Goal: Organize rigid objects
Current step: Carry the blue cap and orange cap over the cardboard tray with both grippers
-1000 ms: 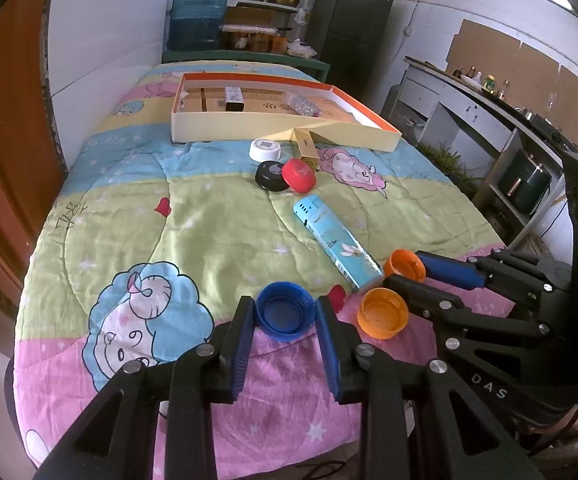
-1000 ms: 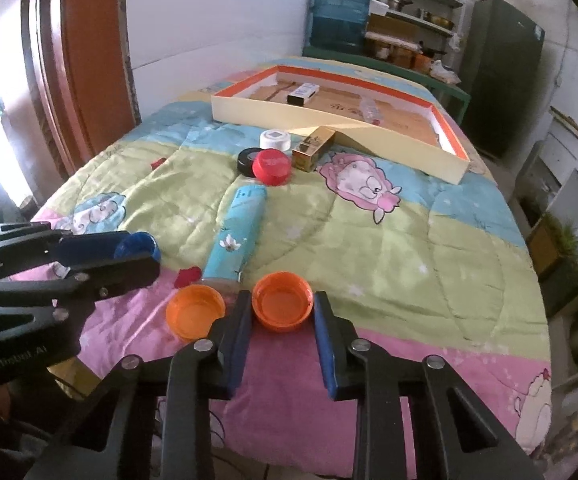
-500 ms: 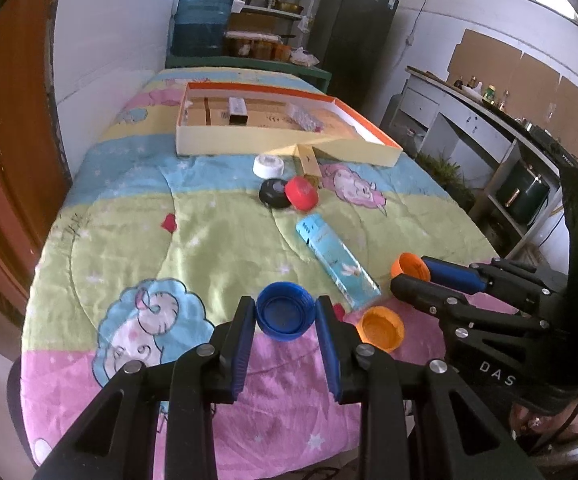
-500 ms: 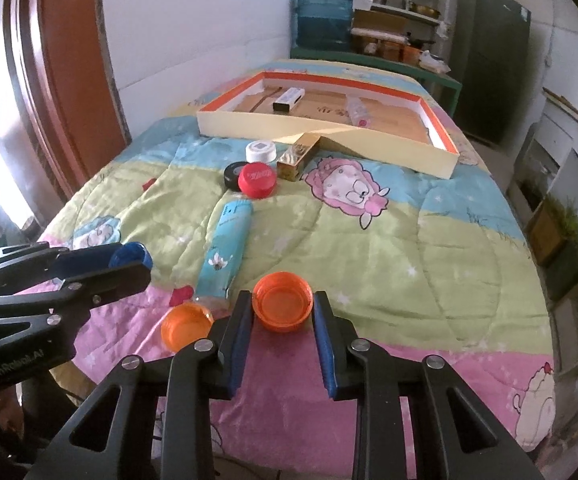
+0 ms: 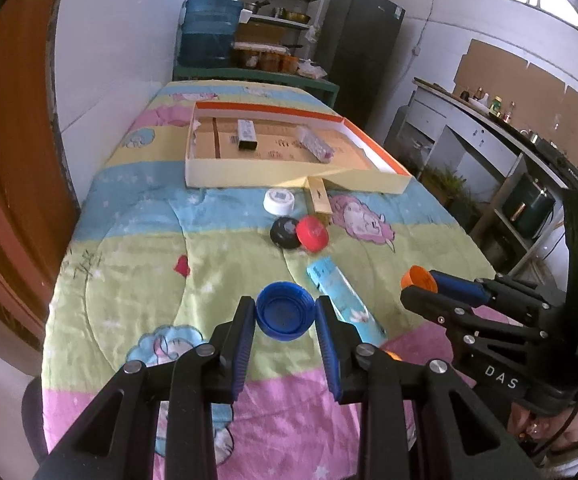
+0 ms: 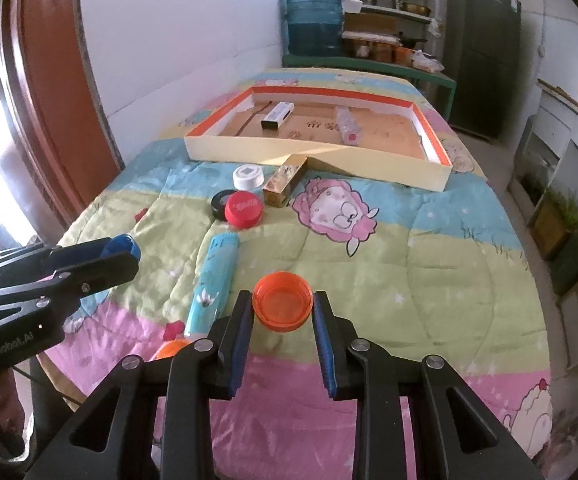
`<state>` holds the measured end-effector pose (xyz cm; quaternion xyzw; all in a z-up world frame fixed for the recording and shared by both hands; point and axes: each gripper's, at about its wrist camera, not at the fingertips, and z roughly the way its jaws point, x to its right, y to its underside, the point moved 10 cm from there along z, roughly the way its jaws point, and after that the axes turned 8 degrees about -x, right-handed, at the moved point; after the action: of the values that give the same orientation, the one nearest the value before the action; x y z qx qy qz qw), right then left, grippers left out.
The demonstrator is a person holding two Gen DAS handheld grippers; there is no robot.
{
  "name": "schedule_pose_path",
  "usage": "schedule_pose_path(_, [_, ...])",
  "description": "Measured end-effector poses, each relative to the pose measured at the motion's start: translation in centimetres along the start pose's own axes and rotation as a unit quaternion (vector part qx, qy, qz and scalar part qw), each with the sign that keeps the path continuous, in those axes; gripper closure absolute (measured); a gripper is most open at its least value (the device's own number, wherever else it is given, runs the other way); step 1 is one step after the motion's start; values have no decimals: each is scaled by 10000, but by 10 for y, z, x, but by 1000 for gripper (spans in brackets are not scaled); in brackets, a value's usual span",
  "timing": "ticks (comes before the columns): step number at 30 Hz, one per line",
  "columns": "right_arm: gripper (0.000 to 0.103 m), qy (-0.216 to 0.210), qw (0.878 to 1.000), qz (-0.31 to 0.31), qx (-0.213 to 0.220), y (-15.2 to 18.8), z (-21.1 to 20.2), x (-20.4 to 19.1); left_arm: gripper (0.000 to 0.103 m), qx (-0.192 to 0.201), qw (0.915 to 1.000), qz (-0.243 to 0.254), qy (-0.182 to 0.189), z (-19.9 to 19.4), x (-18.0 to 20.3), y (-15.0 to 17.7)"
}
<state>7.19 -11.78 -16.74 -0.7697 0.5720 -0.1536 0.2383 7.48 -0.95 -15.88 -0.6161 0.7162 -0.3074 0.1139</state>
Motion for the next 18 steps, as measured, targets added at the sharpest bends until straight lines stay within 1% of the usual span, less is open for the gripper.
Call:
schedule_pose_path(8, [73,19,9999,34,131,-17,-5,6,72,90,9999,108,-56,-3,-2,-23])
schedule_pose_path(18, [73,62,9993,12,357,-51,-11,16,72,218,9997,68,75,-3,-1,-61])
